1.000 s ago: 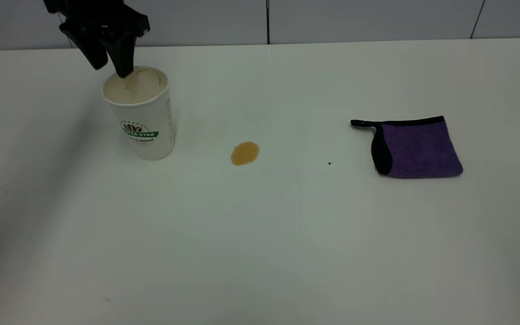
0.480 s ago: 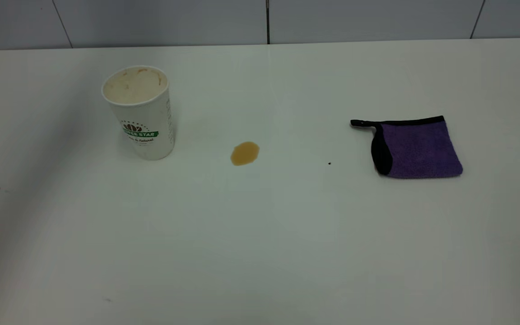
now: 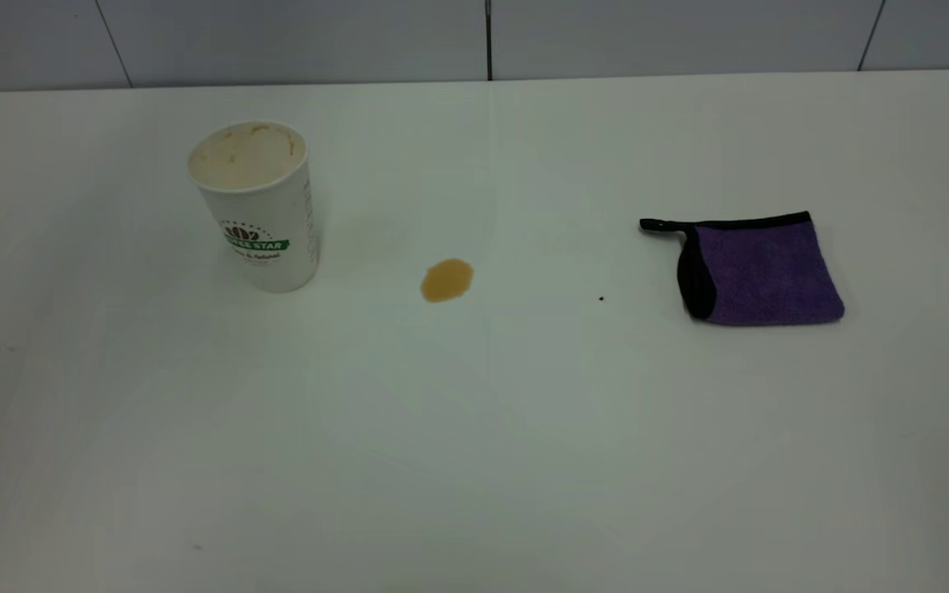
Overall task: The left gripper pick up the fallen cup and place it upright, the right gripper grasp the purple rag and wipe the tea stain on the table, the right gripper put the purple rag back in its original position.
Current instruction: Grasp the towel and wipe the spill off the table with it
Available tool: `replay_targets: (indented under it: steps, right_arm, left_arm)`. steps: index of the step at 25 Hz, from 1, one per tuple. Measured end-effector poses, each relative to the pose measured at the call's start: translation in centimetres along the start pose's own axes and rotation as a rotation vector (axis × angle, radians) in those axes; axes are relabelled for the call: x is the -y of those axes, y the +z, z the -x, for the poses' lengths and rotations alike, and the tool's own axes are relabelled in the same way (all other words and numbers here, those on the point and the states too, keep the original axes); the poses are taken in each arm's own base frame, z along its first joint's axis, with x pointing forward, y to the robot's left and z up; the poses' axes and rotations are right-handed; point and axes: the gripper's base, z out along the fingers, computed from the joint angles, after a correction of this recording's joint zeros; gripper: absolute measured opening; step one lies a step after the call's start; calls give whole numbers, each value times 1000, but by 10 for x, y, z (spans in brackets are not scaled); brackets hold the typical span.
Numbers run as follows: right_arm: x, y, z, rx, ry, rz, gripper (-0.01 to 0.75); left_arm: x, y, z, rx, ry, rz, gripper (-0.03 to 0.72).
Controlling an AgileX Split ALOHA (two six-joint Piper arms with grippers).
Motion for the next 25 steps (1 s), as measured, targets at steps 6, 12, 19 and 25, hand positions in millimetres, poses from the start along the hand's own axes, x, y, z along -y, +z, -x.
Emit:
replay_targets:
  steps: [6, 12, 19, 25]
  right_arm:
    - [0, 0, 0, 0, 0, 0, 299]
    - [0, 0, 0, 0, 0, 0, 299]
    - [0, 0, 0, 0, 0, 0, 299]
    - [0, 0, 0, 0, 0, 0, 299]
  left_arm:
    - [10, 1, -83, -187, -35, -43, 470]
    - [16, 19, -183, -409, -30, -57, 470]
    - [22, 33, -285, -556, -5, -66, 470]
    - [23, 20, -317, -413, -6, -63, 470]
